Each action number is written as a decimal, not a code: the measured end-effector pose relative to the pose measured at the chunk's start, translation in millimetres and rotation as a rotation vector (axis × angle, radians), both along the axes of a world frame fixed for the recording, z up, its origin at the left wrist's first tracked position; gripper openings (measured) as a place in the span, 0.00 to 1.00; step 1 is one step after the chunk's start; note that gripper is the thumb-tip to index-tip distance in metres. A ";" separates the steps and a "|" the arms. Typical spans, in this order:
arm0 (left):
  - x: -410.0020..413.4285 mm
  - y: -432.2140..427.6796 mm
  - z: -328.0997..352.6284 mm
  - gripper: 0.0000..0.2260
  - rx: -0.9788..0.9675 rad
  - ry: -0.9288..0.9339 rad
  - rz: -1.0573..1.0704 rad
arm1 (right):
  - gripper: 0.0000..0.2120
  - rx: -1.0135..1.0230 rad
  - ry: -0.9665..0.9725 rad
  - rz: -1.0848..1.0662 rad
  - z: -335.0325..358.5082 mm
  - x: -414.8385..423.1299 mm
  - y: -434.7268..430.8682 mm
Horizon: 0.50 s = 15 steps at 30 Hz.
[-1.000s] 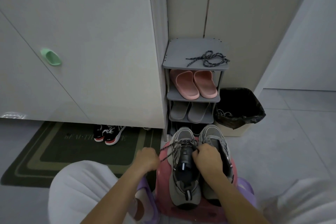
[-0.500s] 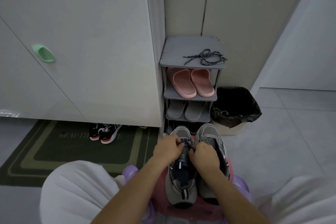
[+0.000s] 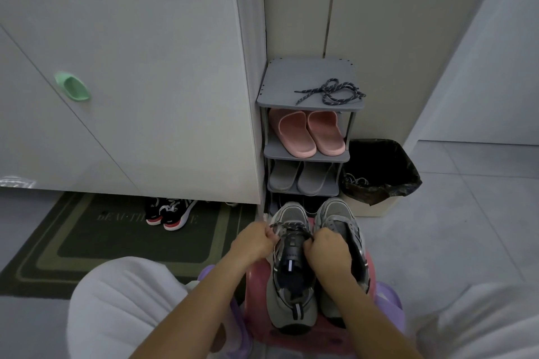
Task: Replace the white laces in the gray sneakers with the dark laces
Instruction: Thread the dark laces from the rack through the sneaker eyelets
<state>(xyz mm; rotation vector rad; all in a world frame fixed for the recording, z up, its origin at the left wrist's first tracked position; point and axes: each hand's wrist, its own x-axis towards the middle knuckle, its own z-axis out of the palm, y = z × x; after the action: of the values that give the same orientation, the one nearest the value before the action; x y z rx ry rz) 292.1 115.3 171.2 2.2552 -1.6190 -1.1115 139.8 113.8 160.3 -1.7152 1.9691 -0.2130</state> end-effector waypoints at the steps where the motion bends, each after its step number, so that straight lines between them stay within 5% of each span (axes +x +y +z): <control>1: 1.7 3.1 -1.7 0.12 0.003 0.021 -0.012 | 0.08 -0.005 0.001 0.011 0.5 -0.7 0.0; 10: 17.1 0.3 -11.1 0.13 0.157 -0.023 0.029 | 0.21 0.028 -0.137 0.076 11.1 -7.5 -8.6; 15: 5.2 -9.2 -14.6 0.14 -0.109 -0.003 -0.099 | 0.17 -0.038 -0.059 0.177 22.6 -7.8 -21.7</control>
<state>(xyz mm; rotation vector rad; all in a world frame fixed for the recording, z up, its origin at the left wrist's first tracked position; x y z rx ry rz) 297.2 106.0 156.6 2.1314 -1.7646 -1.0155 132.0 92.2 182.9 -1.8738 1.7700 -0.2366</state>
